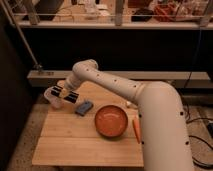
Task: Place the eraser in the ceramic cup
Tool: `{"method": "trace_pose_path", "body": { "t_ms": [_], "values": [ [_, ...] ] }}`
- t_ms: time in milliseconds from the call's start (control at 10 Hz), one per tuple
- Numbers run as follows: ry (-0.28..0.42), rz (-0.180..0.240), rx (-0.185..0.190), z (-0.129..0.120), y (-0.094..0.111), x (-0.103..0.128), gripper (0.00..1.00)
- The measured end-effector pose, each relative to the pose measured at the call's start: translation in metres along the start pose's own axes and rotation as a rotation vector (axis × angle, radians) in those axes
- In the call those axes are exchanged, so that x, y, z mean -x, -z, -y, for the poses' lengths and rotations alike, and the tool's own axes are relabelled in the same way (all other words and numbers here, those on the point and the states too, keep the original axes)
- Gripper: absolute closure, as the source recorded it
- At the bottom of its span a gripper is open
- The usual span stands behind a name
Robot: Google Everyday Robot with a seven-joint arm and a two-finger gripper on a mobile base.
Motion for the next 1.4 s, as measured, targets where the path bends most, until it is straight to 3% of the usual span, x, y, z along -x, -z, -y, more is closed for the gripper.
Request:
{"method": "trace_pose_path", "body": {
  "t_ms": [200, 400, 800, 1200, 1400],
  "values": [
    [-0.001, -0.003, -0.005, 0.0015, -0.0001, 0.0008, 0.74],
    [-0.003, -0.008, -0.01, 0.0031, 0.0002, 0.0013, 0.64],
    [-0.007, -0.015, -0.019, 0.0054, 0.0002, 0.0012, 0.61],
    [-0.012, -0.021, -0.029, 0.0082, 0.0022, 0.0008, 0.29],
    [-0.014, -0.025, -0.035, 0.0096, 0.0024, 0.001, 0.27]
  ]
}}
